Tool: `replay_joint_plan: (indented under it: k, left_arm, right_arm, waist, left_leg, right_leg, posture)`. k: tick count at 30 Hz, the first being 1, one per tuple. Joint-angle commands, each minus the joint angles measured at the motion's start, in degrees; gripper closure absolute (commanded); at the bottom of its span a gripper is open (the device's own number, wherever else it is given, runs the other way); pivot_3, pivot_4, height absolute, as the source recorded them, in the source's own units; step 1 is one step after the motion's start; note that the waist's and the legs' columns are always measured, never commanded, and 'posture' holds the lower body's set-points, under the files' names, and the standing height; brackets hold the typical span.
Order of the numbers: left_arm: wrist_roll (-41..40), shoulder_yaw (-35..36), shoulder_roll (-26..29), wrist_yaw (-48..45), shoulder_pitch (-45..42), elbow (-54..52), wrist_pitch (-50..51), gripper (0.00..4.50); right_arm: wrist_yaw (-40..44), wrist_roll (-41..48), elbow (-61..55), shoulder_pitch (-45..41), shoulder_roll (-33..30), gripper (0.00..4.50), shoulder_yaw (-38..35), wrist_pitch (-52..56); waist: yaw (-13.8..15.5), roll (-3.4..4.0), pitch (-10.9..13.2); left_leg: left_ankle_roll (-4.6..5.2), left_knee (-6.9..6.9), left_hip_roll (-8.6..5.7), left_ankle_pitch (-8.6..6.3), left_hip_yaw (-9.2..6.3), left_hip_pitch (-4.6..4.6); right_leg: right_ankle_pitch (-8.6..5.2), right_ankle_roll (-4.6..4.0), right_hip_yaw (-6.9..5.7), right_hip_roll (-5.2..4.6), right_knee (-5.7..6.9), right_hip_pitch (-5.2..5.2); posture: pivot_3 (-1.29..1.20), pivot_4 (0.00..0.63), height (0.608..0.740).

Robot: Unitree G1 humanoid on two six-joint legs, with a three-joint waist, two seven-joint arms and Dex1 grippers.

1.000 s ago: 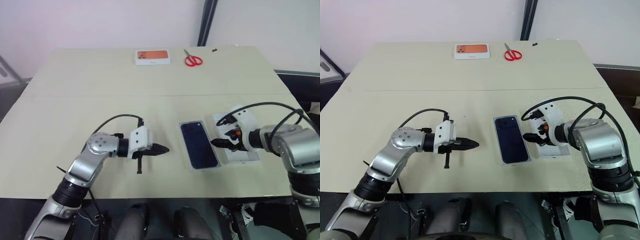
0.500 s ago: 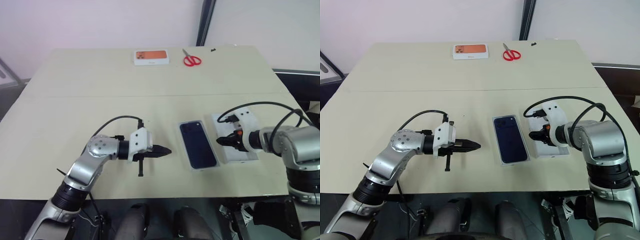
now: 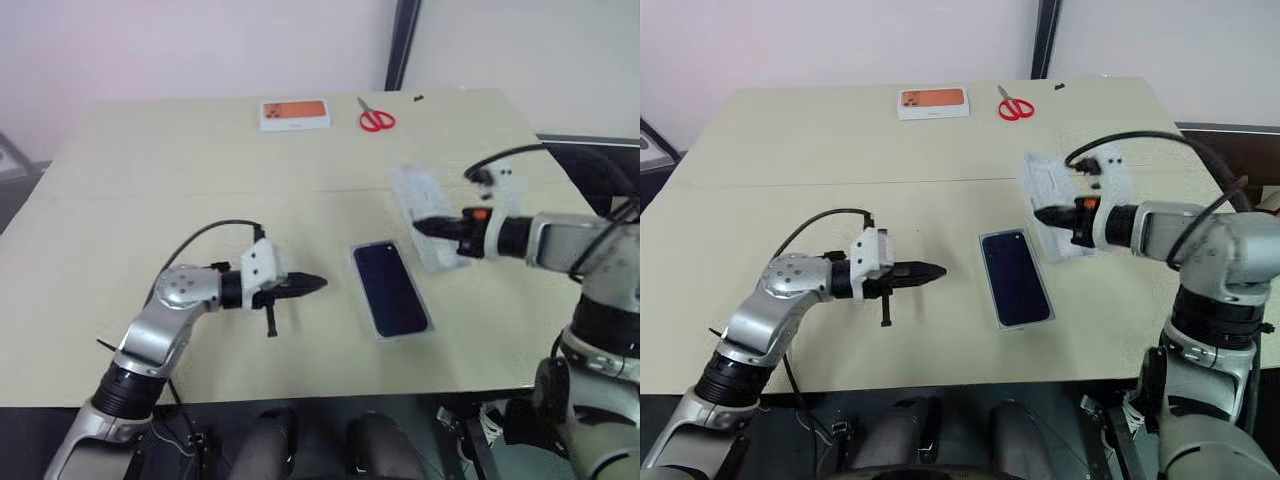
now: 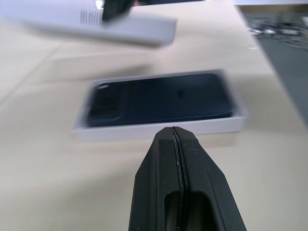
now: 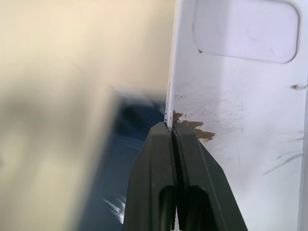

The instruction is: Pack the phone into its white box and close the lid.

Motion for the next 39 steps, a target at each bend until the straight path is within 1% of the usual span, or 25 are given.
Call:
replay_joint_plan:
  k: [1, 3, 5, 6, 7, 9, 12, 15, 17, 18, 20, 21, 22, 23, 24, 25, 26, 27, 30, 34, 36, 37, 38, 39]
  left_arm:
    - [-1.0, 5.18, 1.44, 2.12, -0.52, 2.84, -0.88, 4.5]
    - [-1.0, 6.29, 2.11, 2.23, -1.12, 4.23, -1.46, 4.5]
    - [-0.9, 6.7, 2.38, 2.16, -1.46, 4.89, -1.77, 4.5]
    - [-0.69, 6.56, 2.49, 1.95, -1.68, 5.03, -2.01, 4.5]
    - [-0.52, 6.37, 2.58, 1.76, -1.87, 5.08, -2.2, 4.5]
    - [-0.41, 6.09, 2.72, 1.59, -2.07, 5.19, -2.49, 4.5]
    - [0.45, 4.16, 2.47, 1.22, -2.21, 4.59, -2.74, 4.5]
    - [1.2, 1.42, 1.74, 0.52, -2.38, 3.98, -3.0, 4.5]
    - [1.68, -0.59, 0.91, 0.15, -2.69, 3.55, -3.15, 4.5]
    - [1.95, -1.51, 0.32, 0.08, -2.98, 3.48, -3.24, 4.5]
    - [2.64, -2.94, -0.89, 0.45, -3.74, 3.93, -3.48, 4.5]
    - [3.12, -3.56, -1.54, 0.79, -4.21, 4.4, -3.6, 4.5]
    - [3.91, -4.32, -2.31, 1.21, -4.85, 5.06, -3.9, 4.5]
    - [4.76, -5.0, -3.01, 1.62, -5.45, 5.71, -4.39, 4.5]
    - [5.59, -5.8, -3.83, 2.14, -6.24, 6.47, -4.43, 4.5]
    - [6.46, -6.5, -4.56, 2.7, -6.95, 7.11, -4.48, 4.5]
    - [7.06, -7.11, -5.47, 3.23, -7.65, 7.62, -4.49, 4.5]
    - [7.28, -7.54, -6.35, 3.62, -8.21, 7.87, -4.38, 4.5]
    - [7.12, -8.59, -8.83, 4.45, -9.22, 7.27, -3.36, 4.5]
    - [8.59, -11.8, -11.24, 5.19, -9.59, 5.96, -2.38, 4.5]
    - [9.16, -12.69, -12.0, 5.67, -9.59, 5.85, -2.36, 4.5]
    - [9.09, -12.66, -12.5, 6.12, -9.67, 5.77, -1.97, 4.5]
    - [8.95, -12.51, -12.95, 6.58, -9.74, 5.57, -1.58, 4.5]
    - [8.51, -12.11, -13.44, 7.17, -9.78, 5.16, -0.91, 4.5]
  right_arm:
    - [-7.97, 23.08, 2.08, 0.18, 4.31, 4.49, -3.02, 0.39]
    - [-17.63, 37.14, 4.17, 2.03, 7.64, 4.49, -1.75, 0.39]
    - [-32.02, 57.97, 3.86, 6.83, 3.16, 4.49, 6.71, -9.87]
    - [-37.05, 64.52, 2.68, 9.94, 2.41, 4.49, 11.07, -14.42]
    - [-40.18, 68.01, 1.38, 12.44, 2.38, 4.49, 14.23, -17.9]
    - [-42.36, 68.98, -1.0, 15.07, 3.06, 4.49, 17.07, -21.76]
    - [-45.37, 68.98, -3.48, 18.67, 4.21, 4.49, 19.34, -25.9]
    - [-50.43, 68.98, -3.43, 21.44, 4.66, 4.49, 20.14, -28.19]
    - [-52.56, 68.98, -3.08, 21.68, 4.26, 4.49, 19.71, -28.95]
    - [-53.14, 68.98, -2.89, 21.38, 3.92, 3.91, 19.27, -29.17]
    - [-53.24, 68.98, -2.73, 20.42, 3.27, 3.17, 18.41, -29.34]
    - [-52.98, 68.98, -2.73, 19.74, 2.5, 2.54, 18.23, -29.21]
    - [-51.95, 68.98, -2.78, 18.58, 0.66, 2.17, 18.23, -28.62]
    - [-50.84, 68.98, -2.8, 17.38, -1.37, 1.69, 18.28, -27.92]
    - [-49.48, 68.98, -2.96, 15.41, -4.99, 1.04, 18.64, -26.68]
    - [-48.58, 68.98, -3.14, 13.54, -8.38, 0.73, 18.98, -25.69]
    - [-46.7, 66.8, -3.22, 11.49, -11.82, 0.23, 19.08, -24.13]
    - [-43.84, 62.86, -3.62, 9.74, -14.8, 0.23, 19.27, -22.81]
    - [-33.98, 49.57, -3.65, 7.28, -21.02, 0.23, 20.24, -22.19]
    - [-20.37, 30.52, -4.74, 7.74, -26.83, 0.23, 23.95, -27.24]
    - [-15.54, 23.82, -4.61, 8.34, -27.87, 0.75, 25.53, -29.69]
    - [-12.95, 20.57, -4.88, 8.63, -28.44, 1.1, 26.45, -31.02]
    - [-10.69, 17.7, -5.22, 8.95, -28.84, 1.49, 27.08, -32.25]
    - [-8.17, 13.92, -5.84, 9.28, -29.75, 2.06, 28.39, -34.09]
  waist:
    - [-0.12, 0.0, 0.0]
    - [-0.28, 0.0, 0.0]
    - [0.08, 0.0, 0.01]
    - [0.21, 0.0, 0.01]
    - [0.13, -0.03, 0.01]
    - [-0.33, -0.04, 0.02]
    - [-0.45, -0.03, 0.01]
    - [-0.42, -0.03, 0.01]
    - [-0.24, -0.03, 0.01]
    - [-0.21, -0.03, 0.01]
    - [-0.13, -0.03, 0.01]
    - [-0.15, -0.03, 0.01]
    - [-0.16, -0.03, 0.01]
    - [-0.06, -0.01, 0.02]
    - [-0.06, -0.02, 0.02]
    - [-0.05, -0.01, 0.02]
    - [0.03, 0.02, 0.04]
    - [0.04, 0.02, 0.04]
    - [-0.01, -0.01, 0.02]
    - [0.03, -0.01, 0.02]
    - [0.05, 0.0, 0.02]
    - [0.06, 0.0, 0.02]
    - [0.06, 0.0, 0.02]
    - [0.06, 0.0, 0.02]
  left_leg:
    - [0.0, 0.02, 0.0, 0.0, 0.01, 0.0]
    - [0.0, 0.04, 0.0, 0.0, 0.03, 0.0]
    - [0.01, 0.07, 0.01, 0.0, 0.02, -0.01]
    - [0.02, 0.09, 0.01, 0.0, 0.01, -0.05]
    - [0.05, 0.13, 0.0, -0.01, 0.01, -0.08]
    - [0.13, 0.24, 0.0, -0.06, 0.05, -0.08]
    - [0.15, 0.26, 0.0, -0.06, 0.08, -0.07]
    - [0.14, 0.19, 0.0, -0.06, 0.05, -0.05]
    - [0.14, 0.19, 0.0, -0.06, 0.06, -0.05]
    - [0.14, 0.2, 0.0, -0.06, 0.06, -0.05]
    - [0.14, 0.21, 0.0, -0.06, 0.06, -0.05]
    - [0.14, 0.21, 0.0, -0.06, 0.06, -0.05]
    - [0.14, 0.2, 0.0, -0.06, 0.06, -0.05]
    - [0.14, 0.2, 0.0, -0.06, 0.06, -0.05]
    - [0.14, 0.22, 0.0, -0.06, 0.06, -0.06]
    - [0.14, 0.22, 0.0, -0.06, 0.07, -0.05]
    - [0.15, 0.24, -0.01, -0.06, 0.09, -0.07]
    - [0.15, 0.27, -0.01, -0.06, 0.09, -0.07]
    - [0.15, 0.18, 0.02, -0.07, 0.05, -0.06]
    - [0.15, 0.16, 0.02, -0.07, 0.09, -0.07]
    - [0.15, 0.19, 0.02, -0.07, 0.09, -0.07]
    - [0.15, 0.2, 0.02, -0.07, 0.08, -0.07]
    - [0.15, 0.2, 0.02, -0.07, 0.08, -0.07]
    - [0.15, 0.19, 0.02, -0.07, 0.09, -0.07]
  right_leg:
    - [0.0, 0.0, 0.01, 0.0, 0.0, 0.0]
    - [0.0, 0.0, 0.02, -0.01, 0.04, 0.0]
    - [0.0, 0.0, 0.01, -0.01, 0.04, 0.01]
    - [0.0, 0.0, -0.02, -0.04, 0.01, 0.01]
    - [0.0, 0.01, -0.05, -0.08, -0.04, 0.05]
    - [0.0, 0.02, -0.03, -0.08, -0.08, 0.12]
    - [0.0, 0.03, 0.01, -0.04, -0.02, 0.1]
    - [0.0, 0.03, 0.0, -0.02, -0.01, 0.08]
    - [0.0, 0.03, 0.01, -0.02, -0.02, 0.08]
    - [0.0, 0.03, 0.01, -0.03, -0.03, 0.08]
    - [0.0, 0.03, 0.01, -0.03, -0.02, 0.09]
    - [0.0, 0.03, 0.01, -0.02, -0.02, 0.09]
    - [0.0, 0.03, 0.01, -0.02, -0.02, 0.08]
    - [0.0, 0.03, 0.01, -0.02, -0.02, 0.08]
    - [0.0, 0.03, 0.01, -0.03, -0.02, 0.08]
    - [0.0, 0.03, 0.01, -0.03, -0.03, 0.1]
    - [0.0, 0.03, 0.02, -0.03, -0.03, 0.09]
    - [0.0, 0.03, 0.01, -0.03, -0.04, 0.1]
    - [0.0, 0.03, -0.01, 0.01, -0.1, 0.1]
    - [0.0, 0.03, 0.02, 0.0, -0.1, 0.09]
    - [0.0, 0.03, 0.02, 0.0, -0.09, 0.09]
    - [0.0, 0.03, 0.01, 0.0, -0.09, 0.09]
    - [0.0, 0.03, 0.01, 0.0, -0.08, 0.09]
    - [0.0, 0.03, 0.02, 0.0, -0.08, 0.08]
  posture:
    - [0.0, 0.15, 0.74]
    - [0.0, 0.15, 0.74]
    - [0.0, 0.15, 0.74]
    - [0.0, 0.15, 0.74]
    - [0.0, 0.15, 0.74]
    - [0.0, 0.15, 0.74]
    - [0.0, 0.15, 0.74]
    - [0.0, 0.15, 0.74]
    - [0.0, 0.15, 0.74]
    - [0.0, 0.15, 0.74]
    - [0.0, 0.15, 0.74]
    - [0.0, 0.15, 0.74]
    - [0.0, 0.15, 0.74]
    - [0.0, 0.15, 0.74]
    - [0.0, 0.15, 0.74]
    - [0.0, 0.15, 0.74]
    - [0.0, 0.15, 0.74]
    - [0.0, 0.15, 0.74]
    - [0.0, 0.15, 0.74]
    - [0.0, 0.15, 0.74]
    - [0.0, 0.15, 0.74]
    - [0.0, 0.15, 0.74]
    - [0.0, 0.15, 0.74]
    - [0.0, 0.15, 0.74]
